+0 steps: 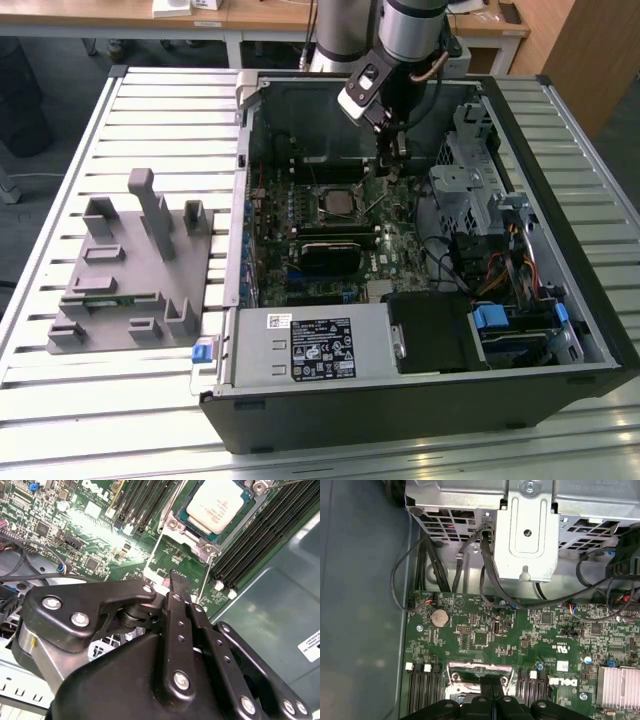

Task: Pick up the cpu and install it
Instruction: 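Close the cpu cover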

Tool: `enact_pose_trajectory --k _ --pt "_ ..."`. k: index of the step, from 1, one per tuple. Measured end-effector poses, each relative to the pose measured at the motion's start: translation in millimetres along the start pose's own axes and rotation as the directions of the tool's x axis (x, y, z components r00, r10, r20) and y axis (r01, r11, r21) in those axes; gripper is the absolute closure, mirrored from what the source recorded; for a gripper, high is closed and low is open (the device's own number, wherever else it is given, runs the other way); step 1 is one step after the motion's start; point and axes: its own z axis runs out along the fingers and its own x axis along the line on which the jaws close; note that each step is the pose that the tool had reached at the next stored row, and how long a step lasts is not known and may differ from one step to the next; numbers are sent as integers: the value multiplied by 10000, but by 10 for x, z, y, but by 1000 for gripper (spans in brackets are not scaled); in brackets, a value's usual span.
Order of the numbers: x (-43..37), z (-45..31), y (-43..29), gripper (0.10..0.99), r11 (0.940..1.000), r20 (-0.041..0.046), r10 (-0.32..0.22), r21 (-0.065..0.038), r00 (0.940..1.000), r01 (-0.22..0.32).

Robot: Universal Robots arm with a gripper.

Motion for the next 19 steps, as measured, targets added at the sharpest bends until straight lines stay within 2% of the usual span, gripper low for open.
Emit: enact_pose_trajectory --k 7,12,19 --pt "21 19 48 980 10000 4 -29 2 10000 29" --pt "34 29 100 980 10000 62 -30 6 10000 30" --pt "65 45 157 980 10000 97 -31 8 9999 31"
